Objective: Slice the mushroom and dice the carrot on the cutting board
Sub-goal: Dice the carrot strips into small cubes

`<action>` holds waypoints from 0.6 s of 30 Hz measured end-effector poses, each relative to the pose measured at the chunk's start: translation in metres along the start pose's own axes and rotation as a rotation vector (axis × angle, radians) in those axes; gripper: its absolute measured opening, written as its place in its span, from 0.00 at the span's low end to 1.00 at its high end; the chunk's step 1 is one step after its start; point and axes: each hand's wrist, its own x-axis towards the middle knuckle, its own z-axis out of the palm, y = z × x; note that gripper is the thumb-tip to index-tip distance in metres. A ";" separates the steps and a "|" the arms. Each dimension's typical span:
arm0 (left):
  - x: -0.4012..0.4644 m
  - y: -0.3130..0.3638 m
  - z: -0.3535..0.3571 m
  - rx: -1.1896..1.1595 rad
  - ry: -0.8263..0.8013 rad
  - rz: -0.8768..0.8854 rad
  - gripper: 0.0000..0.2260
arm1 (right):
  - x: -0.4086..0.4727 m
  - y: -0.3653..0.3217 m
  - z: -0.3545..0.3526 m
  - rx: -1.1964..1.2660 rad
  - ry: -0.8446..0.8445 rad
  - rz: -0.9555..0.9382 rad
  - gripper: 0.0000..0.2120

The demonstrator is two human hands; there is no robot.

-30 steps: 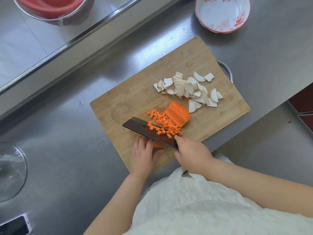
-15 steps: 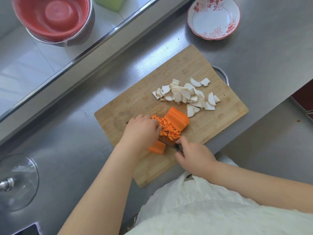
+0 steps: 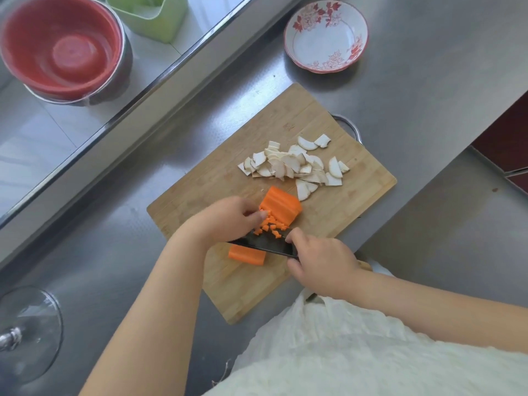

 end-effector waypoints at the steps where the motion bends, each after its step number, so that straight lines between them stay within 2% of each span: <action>1: -0.002 0.002 0.002 0.038 -0.092 -0.004 0.15 | 0.000 0.001 0.000 -0.005 0.004 0.002 0.17; 4: 0.013 0.008 0.013 0.163 -0.127 0.014 0.12 | 0.000 0.001 0.000 -0.009 0.019 -0.010 0.17; 6: 0.026 0.013 0.018 0.149 -0.127 0.011 0.11 | -0.002 -0.001 -0.001 -0.022 0.011 -0.028 0.17; 10: 0.026 0.015 0.014 0.060 0.203 0.047 0.09 | -0.002 -0.004 -0.001 -0.038 0.009 -0.050 0.17; 11: 0.021 0.016 0.011 0.021 0.165 0.059 0.10 | -0.002 -0.003 -0.002 -0.043 0.012 -0.043 0.16; 14: 0.004 0.023 0.011 0.045 -0.210 0.054 0.13 | -0.001 -0.001 0.000 -0.053 0.006 -0.020 0.16; 15: 0.004 0.024 0.014 0.069 -0.266 0.051 0.12 | -0.002 0.000 0.000 -0.055 0.005 -0.019 0.16; 18: 0.021 0.023 0.026 0.129 -0.235 0.045 0.11 | -0.002 -0.002 0.002 -0.084 -0.009 -0.029 0.17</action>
